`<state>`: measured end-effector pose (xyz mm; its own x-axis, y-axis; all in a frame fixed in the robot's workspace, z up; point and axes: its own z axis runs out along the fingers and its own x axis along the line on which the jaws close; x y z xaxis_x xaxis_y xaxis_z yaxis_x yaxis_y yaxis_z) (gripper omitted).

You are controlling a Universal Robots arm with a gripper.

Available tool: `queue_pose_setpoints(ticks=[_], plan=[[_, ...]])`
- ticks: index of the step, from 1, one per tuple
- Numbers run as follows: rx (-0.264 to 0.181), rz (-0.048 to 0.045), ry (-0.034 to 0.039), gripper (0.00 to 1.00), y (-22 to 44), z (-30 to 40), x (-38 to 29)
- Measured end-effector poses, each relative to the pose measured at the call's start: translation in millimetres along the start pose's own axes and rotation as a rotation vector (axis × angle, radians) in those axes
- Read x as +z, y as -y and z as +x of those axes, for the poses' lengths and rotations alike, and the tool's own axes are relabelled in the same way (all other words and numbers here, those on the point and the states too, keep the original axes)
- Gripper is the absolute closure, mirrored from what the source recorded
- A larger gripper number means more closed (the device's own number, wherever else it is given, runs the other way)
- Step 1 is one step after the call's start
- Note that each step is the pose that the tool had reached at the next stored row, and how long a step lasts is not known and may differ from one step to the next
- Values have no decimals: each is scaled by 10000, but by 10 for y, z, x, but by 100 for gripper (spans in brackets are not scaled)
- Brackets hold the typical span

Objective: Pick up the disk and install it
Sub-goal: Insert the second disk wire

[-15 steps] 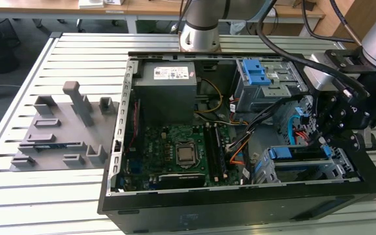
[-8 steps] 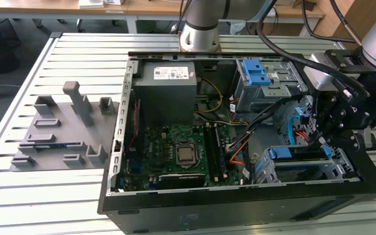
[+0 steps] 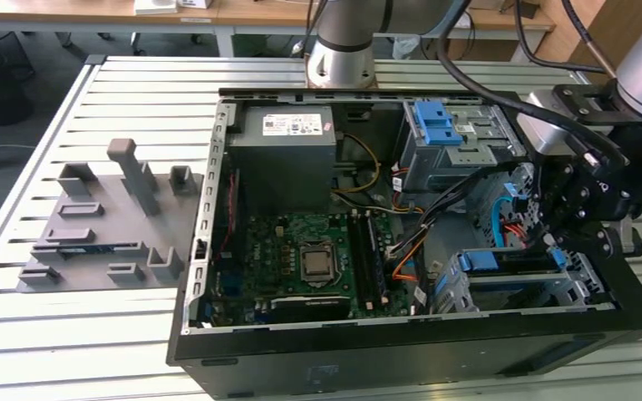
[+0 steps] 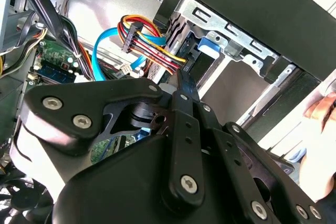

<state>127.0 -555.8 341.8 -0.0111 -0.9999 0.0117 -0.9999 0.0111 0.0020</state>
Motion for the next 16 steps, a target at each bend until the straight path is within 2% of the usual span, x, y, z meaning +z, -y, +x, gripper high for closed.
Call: queue_pose_setpoints(ticks=[6,13,16], plan=[[0,36,5,89,-23,0,-63],[0,56,3,89,-190,2,-64],[1,60,2,89,-216,4,-101]])
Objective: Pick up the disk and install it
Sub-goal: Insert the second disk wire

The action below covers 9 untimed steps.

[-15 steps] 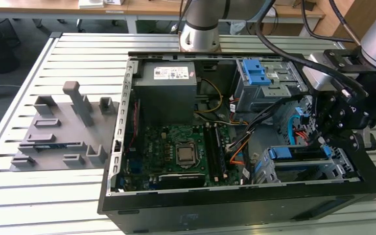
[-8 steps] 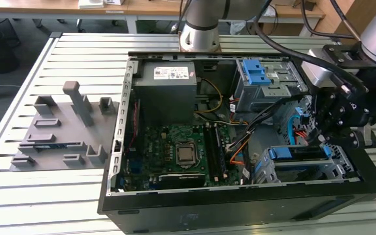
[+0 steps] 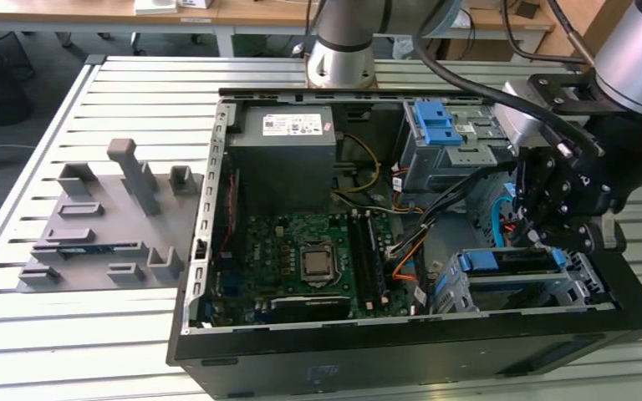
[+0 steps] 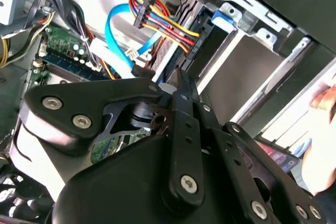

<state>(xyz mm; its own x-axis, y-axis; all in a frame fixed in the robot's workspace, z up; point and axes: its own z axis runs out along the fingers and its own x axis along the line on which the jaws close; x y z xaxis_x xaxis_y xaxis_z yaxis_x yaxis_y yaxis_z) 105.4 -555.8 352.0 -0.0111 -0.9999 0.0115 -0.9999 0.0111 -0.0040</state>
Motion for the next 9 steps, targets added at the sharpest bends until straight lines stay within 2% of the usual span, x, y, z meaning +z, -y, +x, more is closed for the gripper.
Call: queue_pose_setpoints(ticks=[4,9], plan=[[-1,5,1,89,-7,0,-105],[-1,15,2,89,-8,0,-109]])
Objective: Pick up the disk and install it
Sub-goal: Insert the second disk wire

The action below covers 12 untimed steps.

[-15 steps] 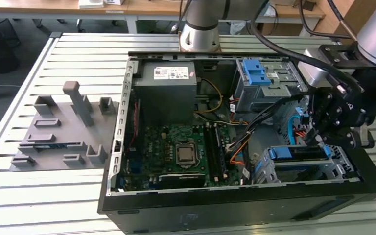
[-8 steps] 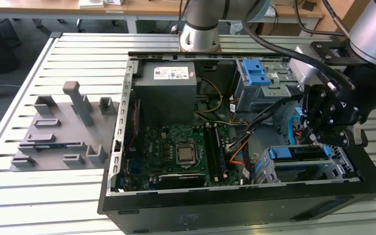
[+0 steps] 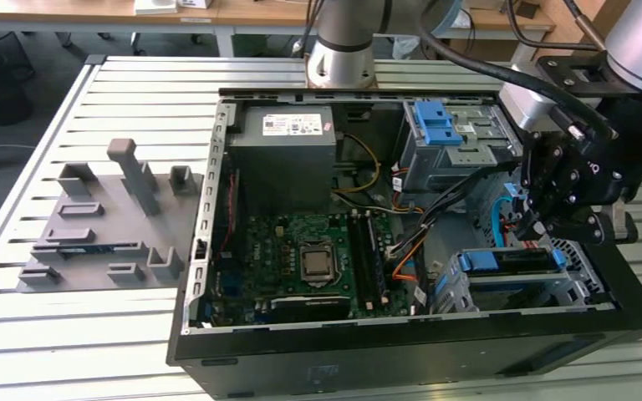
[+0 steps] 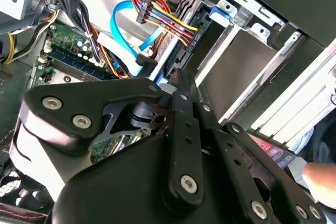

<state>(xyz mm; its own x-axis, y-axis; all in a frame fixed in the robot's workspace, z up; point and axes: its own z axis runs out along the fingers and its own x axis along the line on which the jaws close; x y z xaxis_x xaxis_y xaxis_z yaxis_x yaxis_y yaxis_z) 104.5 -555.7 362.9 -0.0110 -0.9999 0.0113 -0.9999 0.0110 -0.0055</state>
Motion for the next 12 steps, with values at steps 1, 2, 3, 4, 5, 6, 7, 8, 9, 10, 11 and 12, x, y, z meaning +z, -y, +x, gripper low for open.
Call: queue_pose_setpoints(ticks=[1,2,3,4,5,6,7,8,9,10,11,12], plan=[[1,10,-1,89,0,0,0],[0,18,-1,89,0,0,0],[0,19,-1,89,0,0,0],[1,19,0,89,0,0,0],[1,19,-1,89,0,0,-1],[1,19,0,89,0,0,0],[1,19,0,89,-1,0,0],[0,19,0,89,-1,0,0],[1,19,0,89,-1,0,0],[1,19,0,89,-2,0,0],[1,20,0,89,-4,0,0],[2,28,-1,89,-11,0,-2]])
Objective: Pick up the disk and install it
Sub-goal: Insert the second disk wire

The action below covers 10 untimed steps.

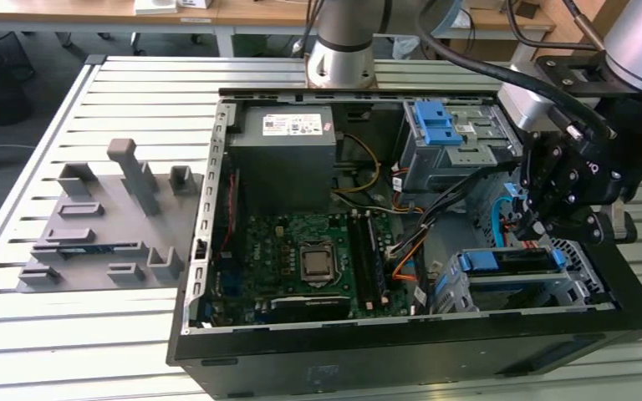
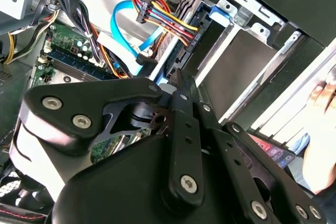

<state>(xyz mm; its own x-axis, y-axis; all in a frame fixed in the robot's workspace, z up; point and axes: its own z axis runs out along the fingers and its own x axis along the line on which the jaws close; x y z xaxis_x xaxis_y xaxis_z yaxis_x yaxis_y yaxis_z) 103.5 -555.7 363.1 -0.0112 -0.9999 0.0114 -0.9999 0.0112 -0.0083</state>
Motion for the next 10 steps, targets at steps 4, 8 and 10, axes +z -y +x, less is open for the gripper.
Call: queue_pose_setpoints(ticks=[4,8,10], plan=[[-2,25,0,89,-15,-1,-67],[-1,29,1,89,-18,-20,-163],[-2,29,4,89,-18,-39,-196]])
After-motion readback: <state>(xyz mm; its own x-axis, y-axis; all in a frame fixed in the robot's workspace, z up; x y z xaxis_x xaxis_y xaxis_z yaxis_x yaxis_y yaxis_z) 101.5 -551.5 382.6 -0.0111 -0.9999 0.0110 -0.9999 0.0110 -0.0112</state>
